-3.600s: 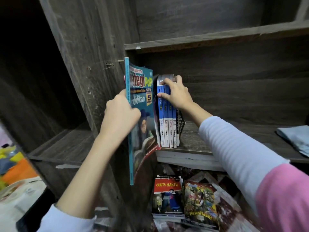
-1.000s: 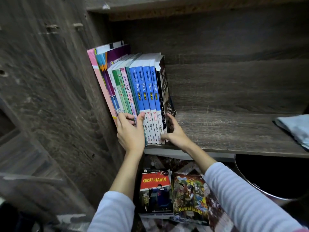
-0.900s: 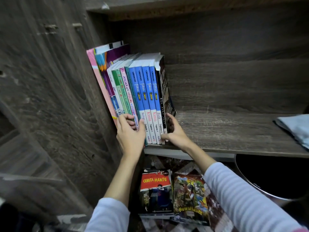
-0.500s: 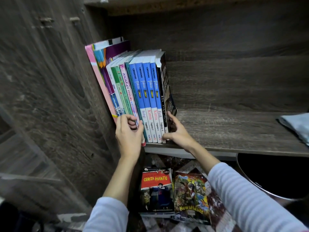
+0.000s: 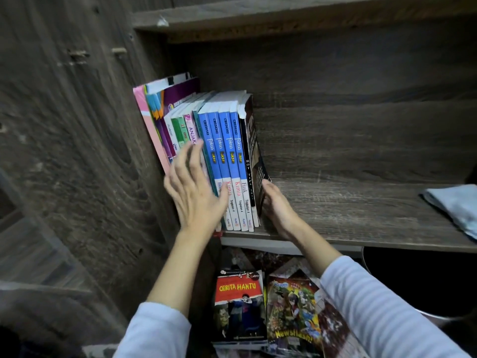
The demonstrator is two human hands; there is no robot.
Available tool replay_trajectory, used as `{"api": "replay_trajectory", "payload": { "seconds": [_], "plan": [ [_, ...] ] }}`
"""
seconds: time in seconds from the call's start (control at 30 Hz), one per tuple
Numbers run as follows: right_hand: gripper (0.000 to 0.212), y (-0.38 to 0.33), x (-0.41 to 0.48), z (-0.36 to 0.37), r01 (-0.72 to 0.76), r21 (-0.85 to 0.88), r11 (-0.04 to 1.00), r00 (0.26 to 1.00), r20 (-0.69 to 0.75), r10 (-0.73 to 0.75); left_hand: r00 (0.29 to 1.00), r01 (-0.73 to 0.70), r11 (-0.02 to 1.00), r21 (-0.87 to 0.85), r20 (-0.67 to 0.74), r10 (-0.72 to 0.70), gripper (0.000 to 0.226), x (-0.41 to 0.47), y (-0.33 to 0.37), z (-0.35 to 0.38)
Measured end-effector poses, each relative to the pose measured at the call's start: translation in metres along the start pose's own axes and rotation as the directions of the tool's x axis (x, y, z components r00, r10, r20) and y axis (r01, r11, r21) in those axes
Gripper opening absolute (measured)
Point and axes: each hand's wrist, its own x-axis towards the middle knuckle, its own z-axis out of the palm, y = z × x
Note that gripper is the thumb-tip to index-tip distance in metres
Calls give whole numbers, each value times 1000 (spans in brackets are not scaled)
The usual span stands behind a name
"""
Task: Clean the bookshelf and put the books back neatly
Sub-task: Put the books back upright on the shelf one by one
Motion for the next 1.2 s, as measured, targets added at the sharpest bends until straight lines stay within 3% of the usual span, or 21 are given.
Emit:
{"api": "replay_trajectory", "payload": {
  "seconds": [0.07,0.13,0.2,0.3,0.47,0.53,0.6,0.67,0.73,0.83,1.0,1.1,1.17,1.2],
  "plan": [
    [45,-1,4,1,-47,105,993,997,-55,53,997,-48,992,115,72,39,116,30,5,-17],
    [42,6,12,2,-100,158,982,995,1,102,974,-101,963,248,224,45,120,58,10,-32],
    [42,5,12,5,-95,144,985,995,29,92,948,-168,930,326,311,62,109,78,13,-40],
    [41,4,10,9,-108,173,979,993,64,98,951,-189,922,339,297,86,87,89,16,-42],
    [51,2,13,10,-96,104,990,994,67,89,972,-160,941,299,214,97,72,87,18,-34],
    [67,1,11,13,-80,63,995,996,41,78,976,-161,944,288,188,109,70,86,16,-32],
    [105,28,36,7,-40,5,999,999,24,40,979,-165,945,281,164,122,71,85,15,-31],
    [116,56,59,1,3,-35,999,1000,19,-3,980,-155,946,284,163,112,73,84,15,-30],
    [101,38,38,9,14,-59,998,1000,-16,-15,979,-152,947,283,173,105,76,81,15,-29],
    [62,17,6,18,55,-84,995,991,-118,-65,974,-156,950,269,199,104,82,76,14,-27],
    [17,26,-33,2,210,-115,971,883,-405,-239,986,-117,978,174,135,94,96,44,22,-22],
    [20,36,-62,-14,236,-172,957,759,-582,-292,985,-151,987,-50,-88,146,68,-3,31,-13],
    [27,51,-74,-24,199,-196,960,714,-642,-280,956,-195,960,-198,-257,141,40,-35,35,0],
    [29,60,-81,-30,162,-209,964,698,-666,-262,956,-182,948,-262,-274,108,31,-50,37,6]
  ]
}}
